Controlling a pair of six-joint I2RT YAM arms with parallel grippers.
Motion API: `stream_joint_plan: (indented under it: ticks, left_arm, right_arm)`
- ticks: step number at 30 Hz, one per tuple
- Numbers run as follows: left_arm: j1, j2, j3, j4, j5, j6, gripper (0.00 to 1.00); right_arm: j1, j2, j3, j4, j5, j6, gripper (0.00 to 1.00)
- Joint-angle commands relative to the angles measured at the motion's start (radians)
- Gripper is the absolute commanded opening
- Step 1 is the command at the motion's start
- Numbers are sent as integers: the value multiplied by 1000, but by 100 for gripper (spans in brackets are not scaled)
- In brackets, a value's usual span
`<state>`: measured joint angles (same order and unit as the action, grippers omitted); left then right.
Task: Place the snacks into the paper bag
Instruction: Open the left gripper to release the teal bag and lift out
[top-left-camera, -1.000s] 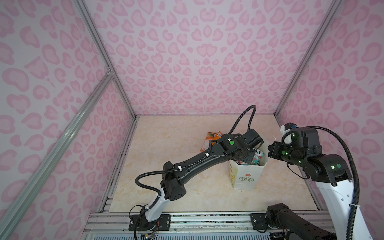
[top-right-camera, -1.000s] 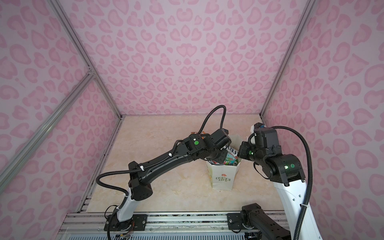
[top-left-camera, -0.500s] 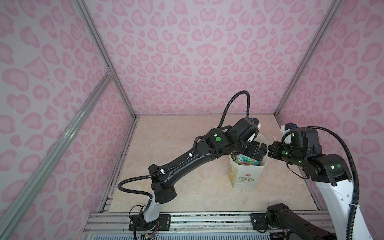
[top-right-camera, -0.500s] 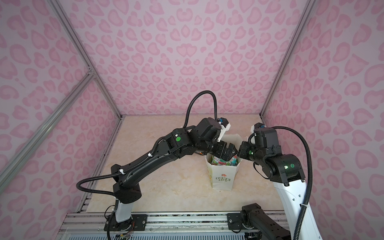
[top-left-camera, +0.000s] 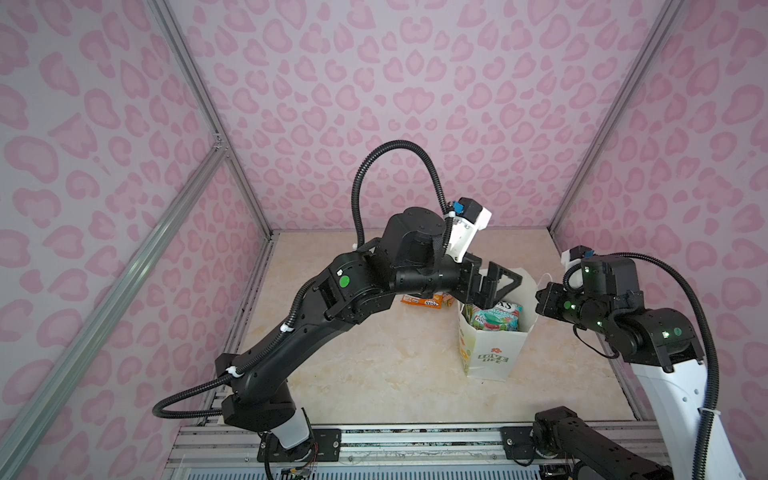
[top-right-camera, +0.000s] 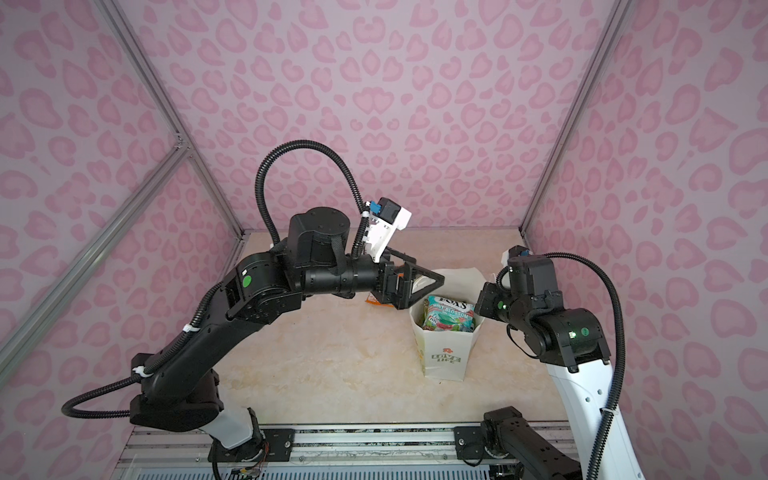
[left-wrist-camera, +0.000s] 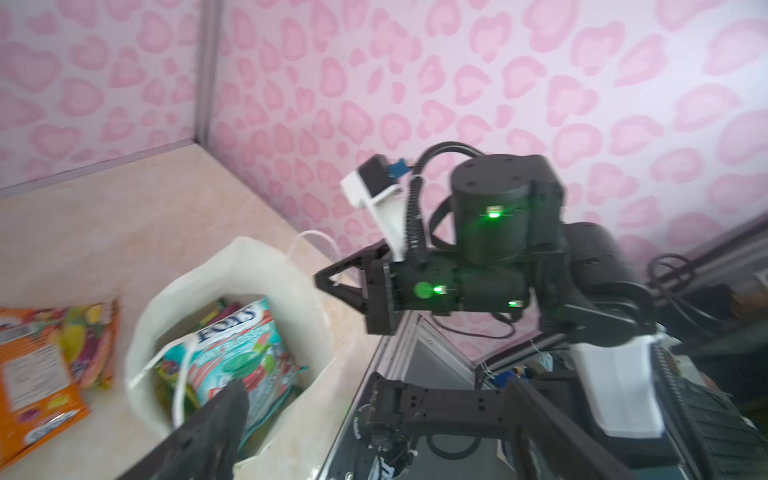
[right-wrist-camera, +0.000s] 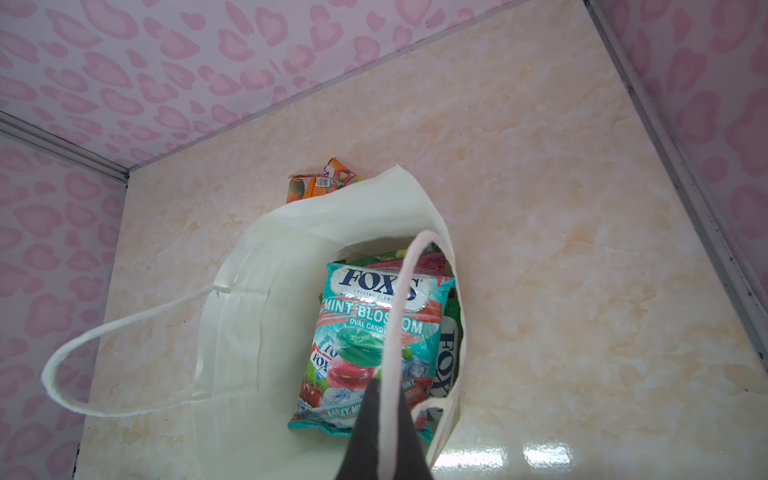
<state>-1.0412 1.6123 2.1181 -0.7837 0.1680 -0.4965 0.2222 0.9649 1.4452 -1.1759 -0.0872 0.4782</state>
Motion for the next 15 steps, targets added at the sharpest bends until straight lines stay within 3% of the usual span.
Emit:
stream_joint_plan:
  ticks: [1, 4, 7, 9, 13, 15]
  left_arm:
    - [70, -40, -145, -24, -41, 1, 98]
    - [127, -40, -235, -3, 67, 3, 100]
    - [136, 17, -226, 3, 160, 25, 96]
    - [136, 75, -193, -12, 195, 30, 90]
    - [135, 182, -124, -16, 294, 10, 68]
    - [127, 213, -100, -13, 307, -1, 64]
  right_arm:
    - [2, -1, -4, 8, 0, -4, 0]
    - [1, -2, -14, 12, -5, -5, 0]
    - [1, -3, -25, 23, -17, 3, 0]
    - [1, -6, -35, 30, -23, 6, 0]
    - [1, -8, -38, 31, -28, 6, 0]
    - [1, -9, -32, 26, -22, 3, 0]
